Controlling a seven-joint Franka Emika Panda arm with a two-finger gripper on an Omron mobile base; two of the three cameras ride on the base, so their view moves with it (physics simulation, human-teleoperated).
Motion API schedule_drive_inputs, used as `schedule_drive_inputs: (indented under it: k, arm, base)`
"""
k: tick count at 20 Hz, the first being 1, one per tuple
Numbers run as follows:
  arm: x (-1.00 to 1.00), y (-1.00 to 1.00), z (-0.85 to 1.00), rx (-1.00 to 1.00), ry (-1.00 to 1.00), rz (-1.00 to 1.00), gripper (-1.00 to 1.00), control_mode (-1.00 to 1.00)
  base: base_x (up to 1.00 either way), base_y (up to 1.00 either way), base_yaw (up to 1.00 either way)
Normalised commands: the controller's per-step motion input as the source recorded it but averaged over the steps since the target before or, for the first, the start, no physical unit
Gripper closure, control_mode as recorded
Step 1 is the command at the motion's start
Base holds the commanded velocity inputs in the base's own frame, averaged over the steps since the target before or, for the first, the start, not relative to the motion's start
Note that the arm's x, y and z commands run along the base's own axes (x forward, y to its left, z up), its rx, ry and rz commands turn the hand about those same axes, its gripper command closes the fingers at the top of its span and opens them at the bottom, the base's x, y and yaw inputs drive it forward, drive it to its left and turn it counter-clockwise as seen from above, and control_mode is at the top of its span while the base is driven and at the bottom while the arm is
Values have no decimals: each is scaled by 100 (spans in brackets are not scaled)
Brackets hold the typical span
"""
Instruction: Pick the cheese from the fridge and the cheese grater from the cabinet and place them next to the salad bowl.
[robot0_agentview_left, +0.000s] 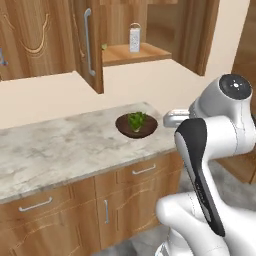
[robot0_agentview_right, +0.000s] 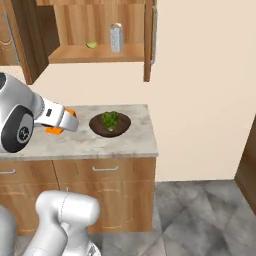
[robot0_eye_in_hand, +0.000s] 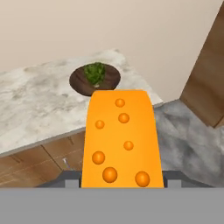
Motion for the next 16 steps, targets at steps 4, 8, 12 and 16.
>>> schedule_drive_inputs:
  k: [4, 8, 12, 16]
  arm:
    - [0, 0, 0, 0, 0, 0, 100, 100]
    - [0, 0, 0, 0, 0, 0, 100, 100]
    - [0, 0, 0, 0, 0, 0, 100, 100]
    - [0, 0, 0, 0, 0, 0, 100, 100]
  base:
    - [44, -42, 49]
    - [41, -40, 55]
    - [30, -62, 42]
    - [20, -48, 23]
